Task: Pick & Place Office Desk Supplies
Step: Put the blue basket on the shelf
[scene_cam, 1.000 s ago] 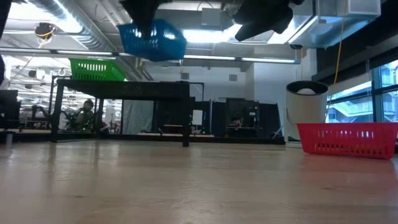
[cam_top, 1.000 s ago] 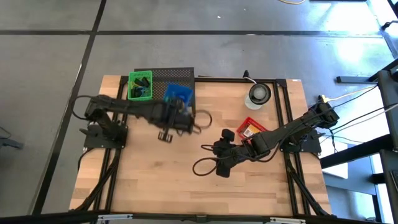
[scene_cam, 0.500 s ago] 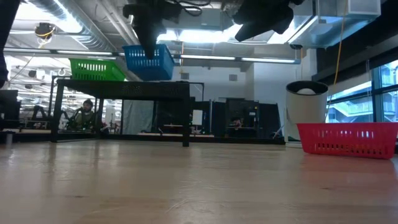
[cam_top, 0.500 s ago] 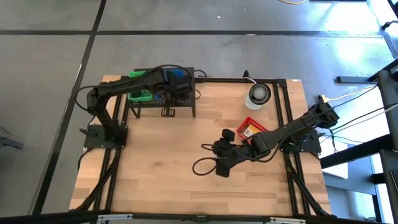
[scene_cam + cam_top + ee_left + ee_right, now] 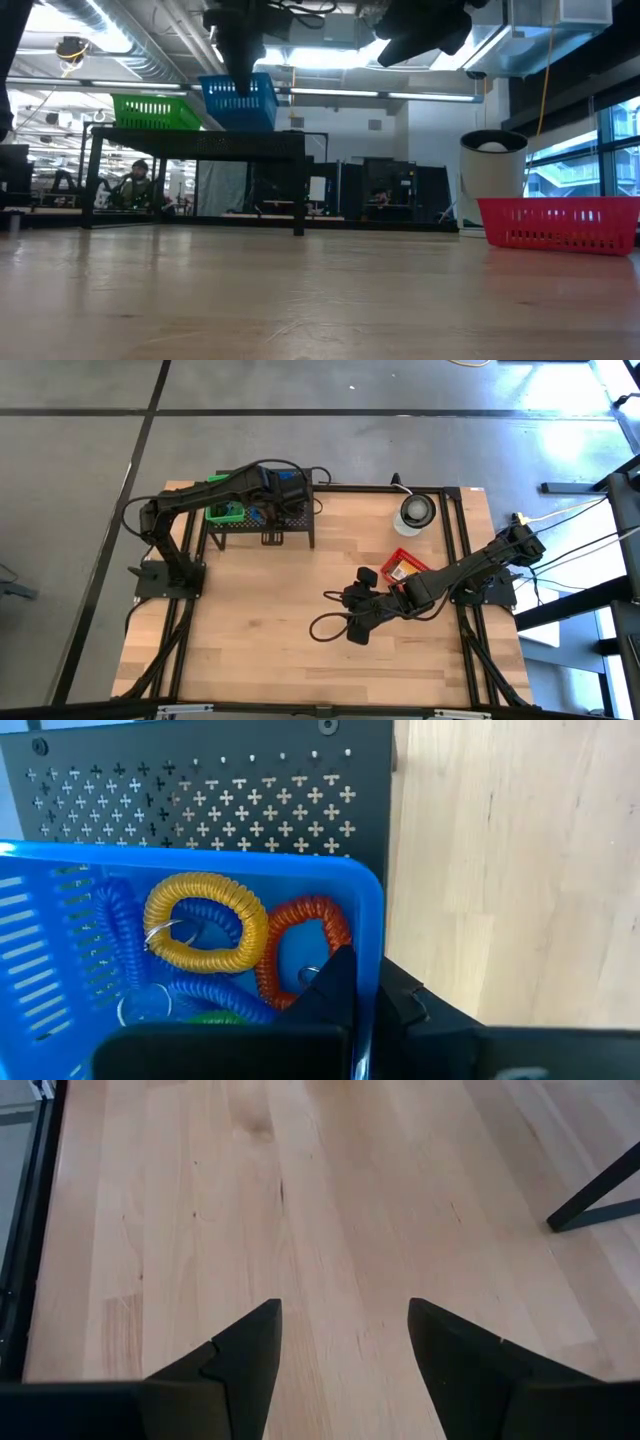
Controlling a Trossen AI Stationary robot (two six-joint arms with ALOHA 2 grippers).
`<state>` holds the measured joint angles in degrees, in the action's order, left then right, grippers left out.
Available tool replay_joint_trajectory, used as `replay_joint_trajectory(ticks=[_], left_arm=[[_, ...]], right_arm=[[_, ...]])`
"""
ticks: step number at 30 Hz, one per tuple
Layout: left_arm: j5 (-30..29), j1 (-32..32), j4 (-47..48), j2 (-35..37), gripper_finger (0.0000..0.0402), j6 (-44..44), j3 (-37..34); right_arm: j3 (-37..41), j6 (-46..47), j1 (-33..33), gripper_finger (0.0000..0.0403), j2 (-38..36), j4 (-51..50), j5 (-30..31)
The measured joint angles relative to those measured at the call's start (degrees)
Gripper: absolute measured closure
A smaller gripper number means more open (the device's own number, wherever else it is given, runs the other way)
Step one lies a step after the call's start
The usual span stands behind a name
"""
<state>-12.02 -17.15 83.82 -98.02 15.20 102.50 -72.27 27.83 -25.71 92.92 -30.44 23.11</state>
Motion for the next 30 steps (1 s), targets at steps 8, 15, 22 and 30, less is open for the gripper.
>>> replay_joint_trajectory(ticks=[8, 15, 22, 30], left_arm=[[3.50, 0.02, -0.08, 0.00, 0.0400, 1.03, -0.02], [3.75, 0.00, -0.19, -0.02, 0.0400, 1.04, -0.02], [4.22, 0.00, 0.38, -0.04, 0.0400, 0.61, -0.02], [4.03, 0.00, -0.79, -0.04, 0.0400, -0.06, -0.02]], right_arm=[[-0.02, 0.00, 0.00, 0.0182, 0.00, 0.00, -0.02], [-0.02, 0.00, 0.00, 0.0182, 0.00, 0.02, -0.05], [-0.02, 0.00, 0.00, 0.0182, 0.00, 0.04, -0.15], [-0.02, -0.02, 0.00, 0.0182, 0.01, 0.04, -0.15]])
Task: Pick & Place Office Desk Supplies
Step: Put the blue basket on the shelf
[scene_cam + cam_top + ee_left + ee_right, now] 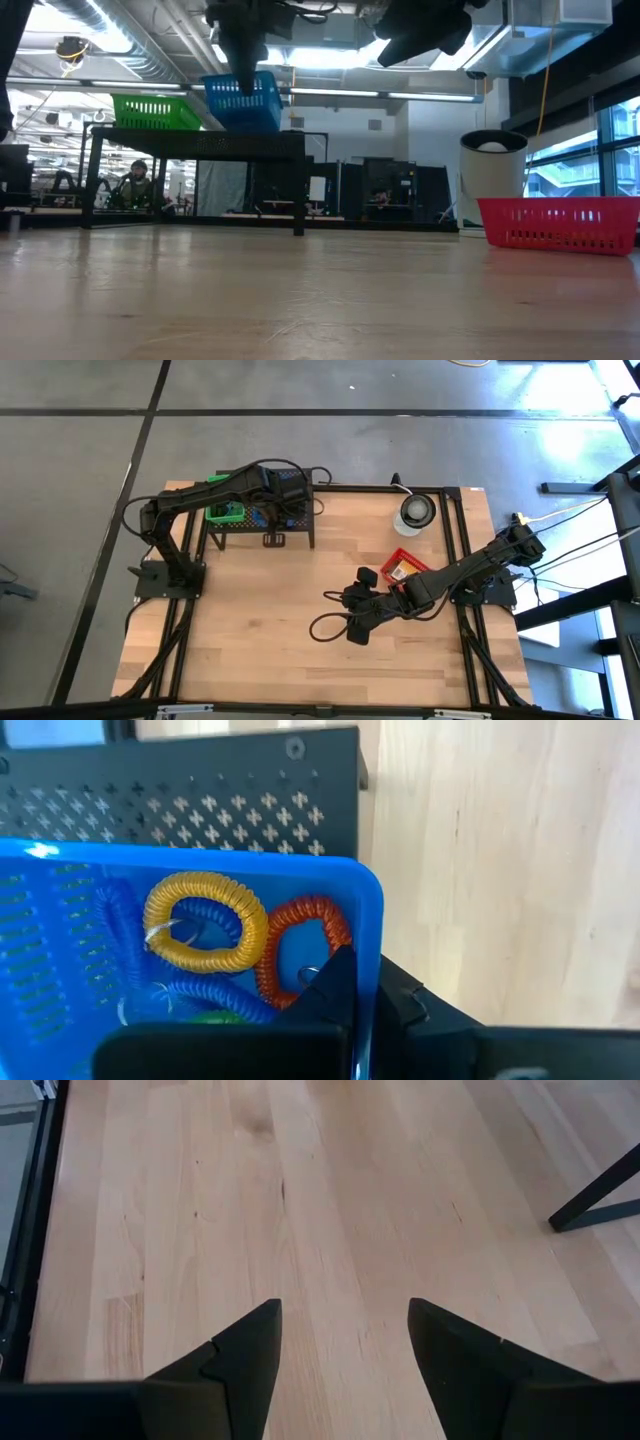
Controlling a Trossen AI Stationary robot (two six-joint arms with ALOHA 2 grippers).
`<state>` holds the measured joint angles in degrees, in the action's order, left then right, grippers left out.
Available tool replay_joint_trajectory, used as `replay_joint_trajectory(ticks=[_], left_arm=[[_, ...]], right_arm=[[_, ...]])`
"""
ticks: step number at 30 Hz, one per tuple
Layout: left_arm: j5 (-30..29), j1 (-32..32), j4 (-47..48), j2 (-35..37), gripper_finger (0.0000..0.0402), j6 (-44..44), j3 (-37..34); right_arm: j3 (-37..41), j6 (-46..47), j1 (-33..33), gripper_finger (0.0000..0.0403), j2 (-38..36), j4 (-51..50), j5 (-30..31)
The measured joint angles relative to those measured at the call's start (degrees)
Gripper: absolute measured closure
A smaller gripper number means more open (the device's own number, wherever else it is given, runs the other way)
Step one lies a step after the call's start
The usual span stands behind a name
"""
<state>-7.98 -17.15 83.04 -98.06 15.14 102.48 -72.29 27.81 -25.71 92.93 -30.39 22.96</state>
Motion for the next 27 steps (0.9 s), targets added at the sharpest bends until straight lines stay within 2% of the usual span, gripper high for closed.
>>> replay_joint_trajectory(ticks=[9, 17, 27], left_arm=[[-2.87, 0.29, -0.36, -0.02, 0.0399, -0.45, -0.19], [-4.11, -0.65, -3.87, 1.34, 0.0399, 0.01, -8.64], [-4.40, -1.62, -2.81, 3.11, 0.0398, 0.57, -8.96]], right_arm=[[0.00, 0.00, 0.00, 0.0182, 0.01, 0.00, 0.02], [0.00, -0.02, 0.00, 0.0182, 0.01, 0.18, 0.07], [0.00, -0.02, 0.00, 0.0182, 0.03, 0.81, 0.20]])
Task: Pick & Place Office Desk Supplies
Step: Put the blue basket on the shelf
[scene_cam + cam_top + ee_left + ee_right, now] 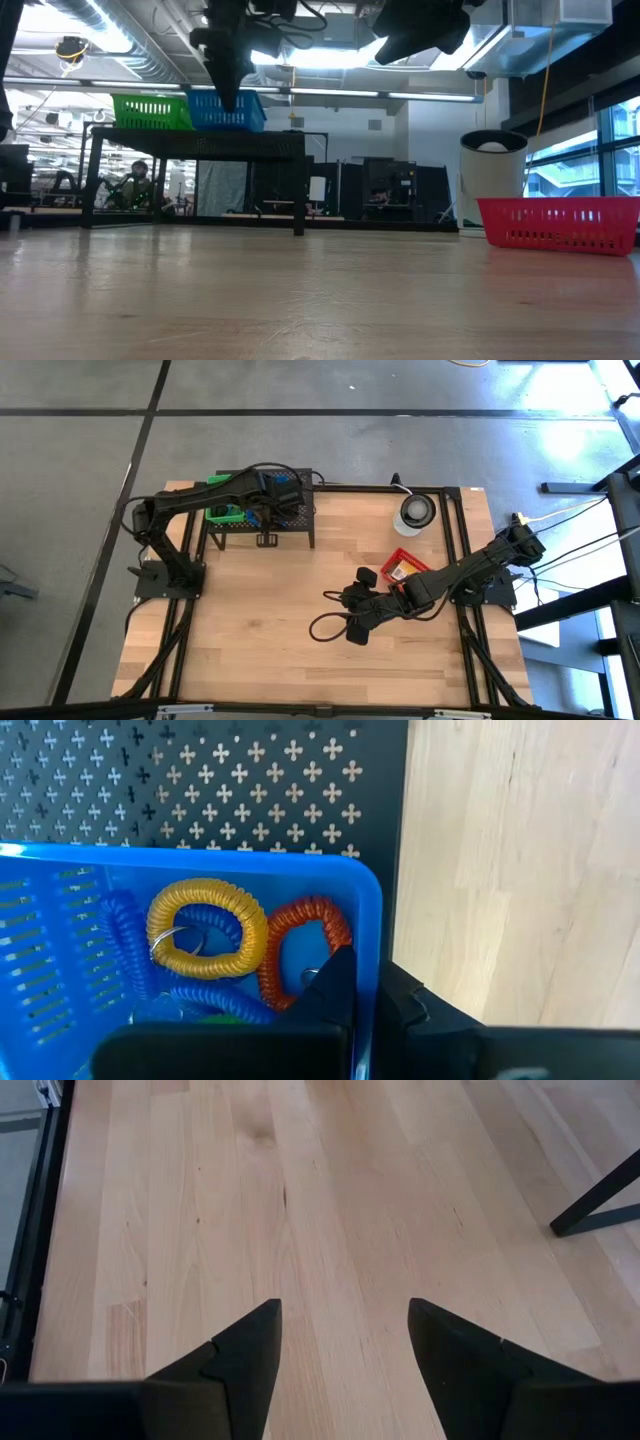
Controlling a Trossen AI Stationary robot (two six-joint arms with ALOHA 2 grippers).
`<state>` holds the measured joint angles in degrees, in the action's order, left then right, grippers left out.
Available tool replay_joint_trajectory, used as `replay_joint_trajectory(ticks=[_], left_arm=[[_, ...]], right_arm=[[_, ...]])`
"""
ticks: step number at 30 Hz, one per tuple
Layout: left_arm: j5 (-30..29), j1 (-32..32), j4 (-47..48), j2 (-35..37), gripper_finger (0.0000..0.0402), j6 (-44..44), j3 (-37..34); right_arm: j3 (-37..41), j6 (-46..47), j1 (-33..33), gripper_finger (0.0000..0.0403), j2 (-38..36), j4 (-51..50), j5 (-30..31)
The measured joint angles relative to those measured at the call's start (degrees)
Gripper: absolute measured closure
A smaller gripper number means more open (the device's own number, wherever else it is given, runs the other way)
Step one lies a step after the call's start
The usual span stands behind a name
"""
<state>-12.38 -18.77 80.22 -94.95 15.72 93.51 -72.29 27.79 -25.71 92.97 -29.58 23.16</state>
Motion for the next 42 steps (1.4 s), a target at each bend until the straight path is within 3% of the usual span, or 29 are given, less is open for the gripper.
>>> replay_joint_trajectory(ticks=[15, 42], left_arm=[[-0.59, -1.10, -0.11, 1.74, 0.0398, -1.45, -4.25], [-0.13, -1.66, 1.21, 3.40, 0.0394, -2.92, -4.42]], right_arm=[[0.00, 0.00, 0.00, 0.0182, 0.00, 0.00, -0.02], [0.00, 0.00, 0.02, 0.0182, 0.00, 0.00, -0.02]])
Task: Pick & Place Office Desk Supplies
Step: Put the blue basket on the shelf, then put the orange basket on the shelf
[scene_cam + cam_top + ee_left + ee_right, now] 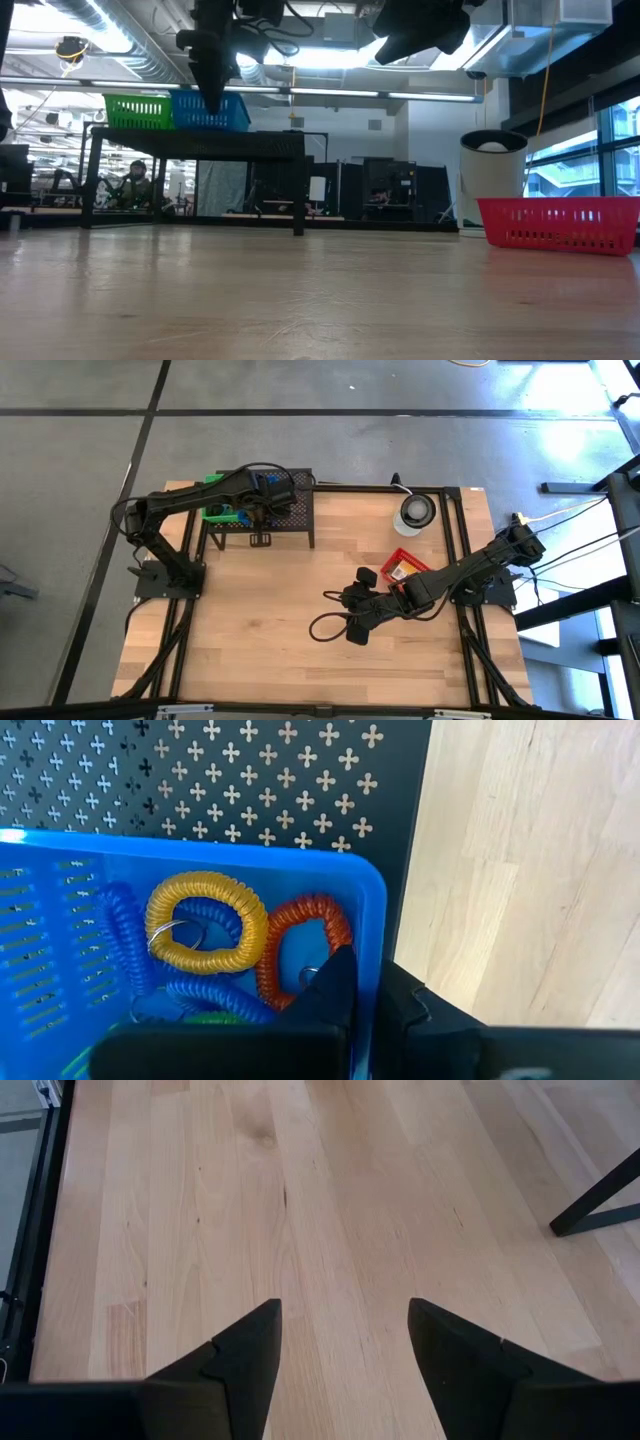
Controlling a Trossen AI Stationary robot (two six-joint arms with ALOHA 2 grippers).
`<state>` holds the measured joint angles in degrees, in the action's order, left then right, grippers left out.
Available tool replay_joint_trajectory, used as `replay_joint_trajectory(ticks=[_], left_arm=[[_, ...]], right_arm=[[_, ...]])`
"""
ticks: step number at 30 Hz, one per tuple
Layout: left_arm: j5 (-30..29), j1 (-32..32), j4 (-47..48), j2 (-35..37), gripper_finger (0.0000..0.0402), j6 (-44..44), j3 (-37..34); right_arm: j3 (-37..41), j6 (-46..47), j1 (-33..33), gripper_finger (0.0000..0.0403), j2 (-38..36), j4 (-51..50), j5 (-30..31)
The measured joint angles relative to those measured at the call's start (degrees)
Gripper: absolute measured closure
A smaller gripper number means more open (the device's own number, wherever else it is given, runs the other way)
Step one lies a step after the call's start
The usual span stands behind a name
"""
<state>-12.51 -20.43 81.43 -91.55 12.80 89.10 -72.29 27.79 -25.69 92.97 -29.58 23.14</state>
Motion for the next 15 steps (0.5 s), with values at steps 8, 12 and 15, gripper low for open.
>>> replay_joint_trajectory(ticks=[8, 12, 15], left_arm=[[-0.04, 0.00, -0.06, 0.00, 0.0330, -0.27, 0.00], [-0.04, 0.18, -0.08, 0.10, 0.0290, -0.27, 1.61], [-0.46, 0.77, 0.11, 0.13, 0.0267, -0.33, 4.07]], right_arm=[[0.00, 0.00, 0.00, 0.0182, 0.00, 0.00, -0.02], [0.00, 0.00, 0.00, 0.0182, 0.00, 0.00, -0.02], [-0.01, 0.01, 0.00, 0.0182, 0.00, 0.00, -0.02]])
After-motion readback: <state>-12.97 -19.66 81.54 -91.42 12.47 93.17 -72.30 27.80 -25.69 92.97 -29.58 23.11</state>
